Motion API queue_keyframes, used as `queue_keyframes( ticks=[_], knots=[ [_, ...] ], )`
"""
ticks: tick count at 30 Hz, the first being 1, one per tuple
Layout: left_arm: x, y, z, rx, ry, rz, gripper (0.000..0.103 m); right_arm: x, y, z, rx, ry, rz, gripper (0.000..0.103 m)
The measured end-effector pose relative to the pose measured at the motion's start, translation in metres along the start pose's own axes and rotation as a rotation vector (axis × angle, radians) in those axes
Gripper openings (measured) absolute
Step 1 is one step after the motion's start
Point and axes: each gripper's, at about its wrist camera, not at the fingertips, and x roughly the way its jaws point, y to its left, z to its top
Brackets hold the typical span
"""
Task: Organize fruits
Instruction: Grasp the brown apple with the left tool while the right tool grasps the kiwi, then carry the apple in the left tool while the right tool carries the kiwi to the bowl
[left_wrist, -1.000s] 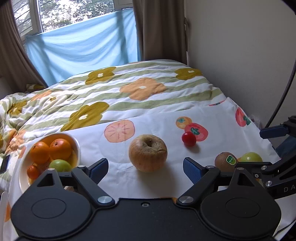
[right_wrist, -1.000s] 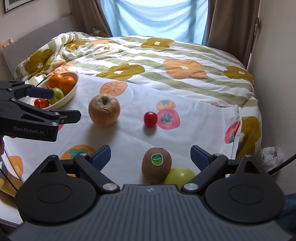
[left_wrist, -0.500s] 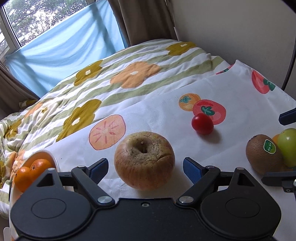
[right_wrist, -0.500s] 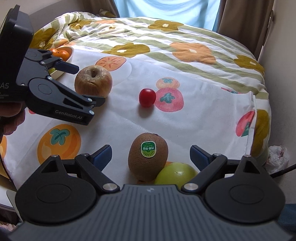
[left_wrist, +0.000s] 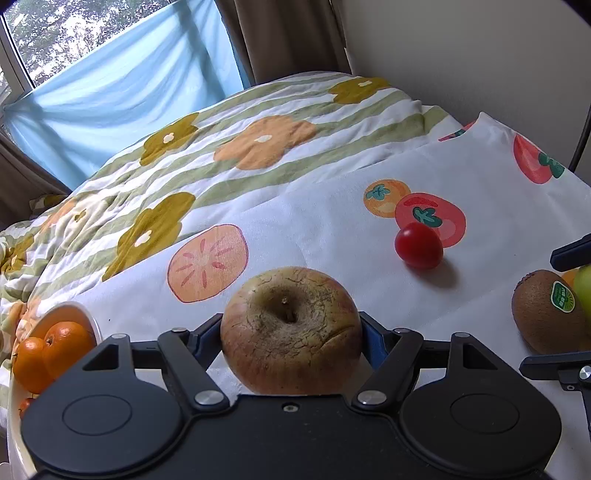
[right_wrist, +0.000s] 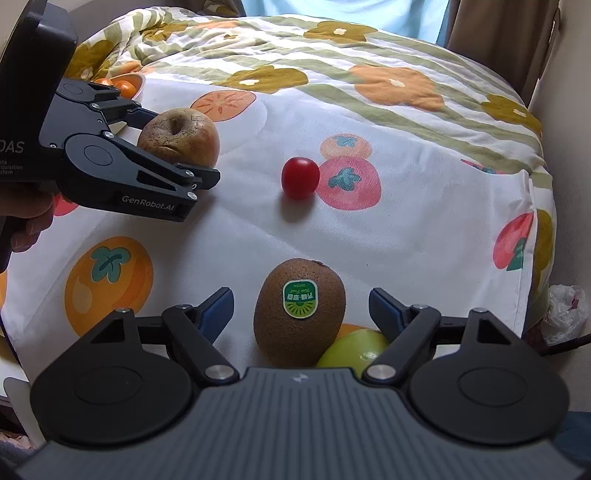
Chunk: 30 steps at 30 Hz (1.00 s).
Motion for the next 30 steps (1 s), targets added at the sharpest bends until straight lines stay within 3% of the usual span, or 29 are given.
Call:
queue_keyframes(
  ticks=[3, 10, 16, 19, 30],
  knots=[
    [-0.001, 0.000, -0.001, 0.008, 0.003, 0.005, 0.077, 0.002, 0.000, 0.001, -0.019, 0.005, -0.004, 0.094],
    [-0.011, -0.003, -0.013, 0.012, 0.014, 0.009, 0.077, 0.007, 0.003, 0.002, -0.082, 0.026, -0.006, 0.079],
    [-0.023, -0.007, -0.024, -0.012, 0.026, 0.022, 0.077, 0.010, 0.005, 0.001, -0.117, 0.031, -0.018, 0.076],
    [-0.028, -0.007, -0.029, -0.030, 0.029, 0.026, 0.077, 0.010, 0.006, 0.001, -0.125, 0.026, -0.007, 0.069],
    [-0.061, -0.009, -0.037, -0.116, -0.003, 0.032, 0.077, -0.010, 0.024, 0.005, -0.158, -0.030, -0.015, 0.066]
  ],
)
